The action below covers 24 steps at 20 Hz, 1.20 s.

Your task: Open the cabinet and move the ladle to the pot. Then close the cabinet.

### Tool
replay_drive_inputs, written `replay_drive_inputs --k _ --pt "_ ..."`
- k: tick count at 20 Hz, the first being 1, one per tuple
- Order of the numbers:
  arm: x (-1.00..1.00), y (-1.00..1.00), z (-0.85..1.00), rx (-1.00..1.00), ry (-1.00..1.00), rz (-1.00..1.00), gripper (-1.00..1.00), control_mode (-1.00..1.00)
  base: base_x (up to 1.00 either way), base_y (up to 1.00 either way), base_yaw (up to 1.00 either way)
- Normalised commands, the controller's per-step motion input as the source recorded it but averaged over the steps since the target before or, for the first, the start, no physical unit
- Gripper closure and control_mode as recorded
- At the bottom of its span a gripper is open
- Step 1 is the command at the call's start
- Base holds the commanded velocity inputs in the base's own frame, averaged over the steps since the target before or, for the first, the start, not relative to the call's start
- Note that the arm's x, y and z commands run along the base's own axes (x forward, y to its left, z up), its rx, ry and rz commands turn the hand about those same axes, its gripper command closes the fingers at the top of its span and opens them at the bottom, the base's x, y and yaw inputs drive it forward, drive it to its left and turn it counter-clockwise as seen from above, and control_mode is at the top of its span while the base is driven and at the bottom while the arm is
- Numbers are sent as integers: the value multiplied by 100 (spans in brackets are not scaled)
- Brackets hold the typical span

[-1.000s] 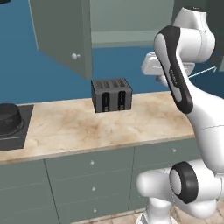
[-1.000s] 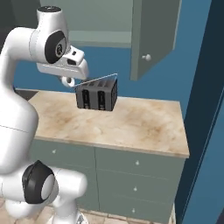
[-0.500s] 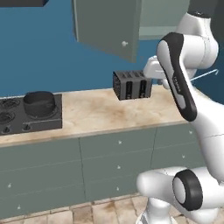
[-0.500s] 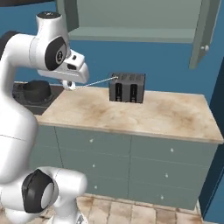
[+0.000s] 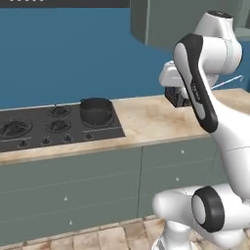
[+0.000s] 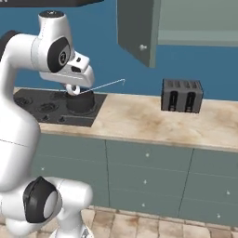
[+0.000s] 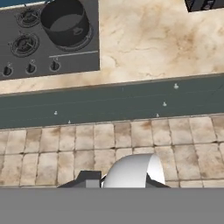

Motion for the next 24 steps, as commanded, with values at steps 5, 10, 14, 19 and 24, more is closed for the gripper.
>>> replay_drive_inputs --k 5,10,14,19,24 --pt "0 0 0 0 0 0 100 100 34 100 -4" --pt "0 0 0 0 0 0 100 100 70 87 -5" --pt "0 0 0 0 0 0 100 100 80 22 -4" --pt "0 0 0 0 0 0 100 100 78 -35 -5" --pt "0 0 0 0 0 0 100 100 88 -49 -3"
